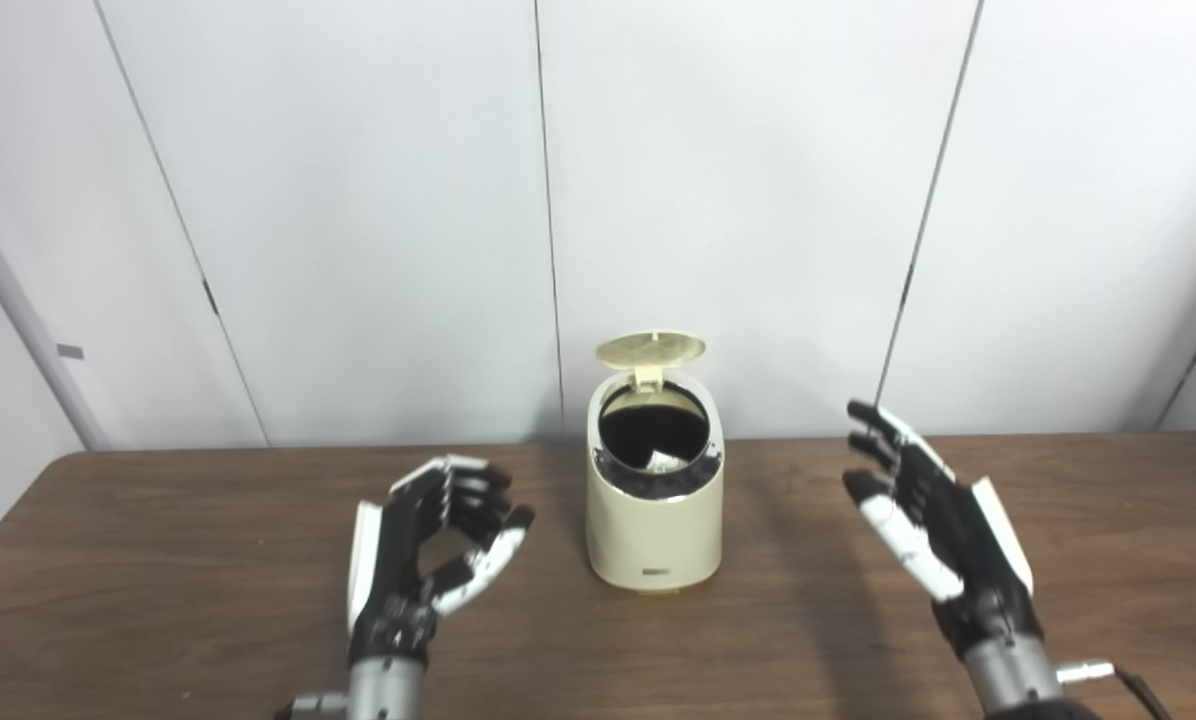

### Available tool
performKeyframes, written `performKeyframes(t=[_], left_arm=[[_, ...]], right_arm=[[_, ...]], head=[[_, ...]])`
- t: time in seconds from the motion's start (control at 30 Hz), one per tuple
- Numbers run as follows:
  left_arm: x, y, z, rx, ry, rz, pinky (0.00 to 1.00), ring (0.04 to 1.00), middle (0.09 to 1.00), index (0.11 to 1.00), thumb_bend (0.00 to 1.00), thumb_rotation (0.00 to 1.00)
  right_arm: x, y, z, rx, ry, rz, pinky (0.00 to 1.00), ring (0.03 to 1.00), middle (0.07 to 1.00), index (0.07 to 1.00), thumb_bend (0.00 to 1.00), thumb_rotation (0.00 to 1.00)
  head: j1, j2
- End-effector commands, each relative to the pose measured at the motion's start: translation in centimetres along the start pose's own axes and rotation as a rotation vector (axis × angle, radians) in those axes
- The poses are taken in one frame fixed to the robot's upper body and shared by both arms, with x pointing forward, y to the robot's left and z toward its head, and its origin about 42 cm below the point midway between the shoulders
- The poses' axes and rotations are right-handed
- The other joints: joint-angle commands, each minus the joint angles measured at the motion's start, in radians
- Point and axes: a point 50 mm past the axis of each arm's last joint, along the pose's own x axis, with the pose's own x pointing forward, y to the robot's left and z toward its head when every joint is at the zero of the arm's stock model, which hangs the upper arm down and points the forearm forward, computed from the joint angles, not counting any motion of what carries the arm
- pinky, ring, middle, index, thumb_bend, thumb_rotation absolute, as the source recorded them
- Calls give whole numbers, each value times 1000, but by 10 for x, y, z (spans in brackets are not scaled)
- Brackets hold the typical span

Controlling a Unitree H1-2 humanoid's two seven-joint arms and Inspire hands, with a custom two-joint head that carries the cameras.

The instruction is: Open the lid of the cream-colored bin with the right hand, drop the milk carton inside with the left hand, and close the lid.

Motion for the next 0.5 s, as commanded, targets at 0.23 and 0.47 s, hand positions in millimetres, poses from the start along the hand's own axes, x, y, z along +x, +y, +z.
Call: performKeyframes(t=[0.23,0.47], left_arm=[[-36,-6,-29,-59,83,-47,576,656,730,789,555,299],[-63,-7,-52,-55,164,-35,691,740,775,815,547,306]], right_arm=[[52,-4,51,-137,-173,36,721,813,860,853,548,763],[80,13,82,-301,-196,100,682,855,911,883,574,800]], head=[[-7,4],[-29,13]])
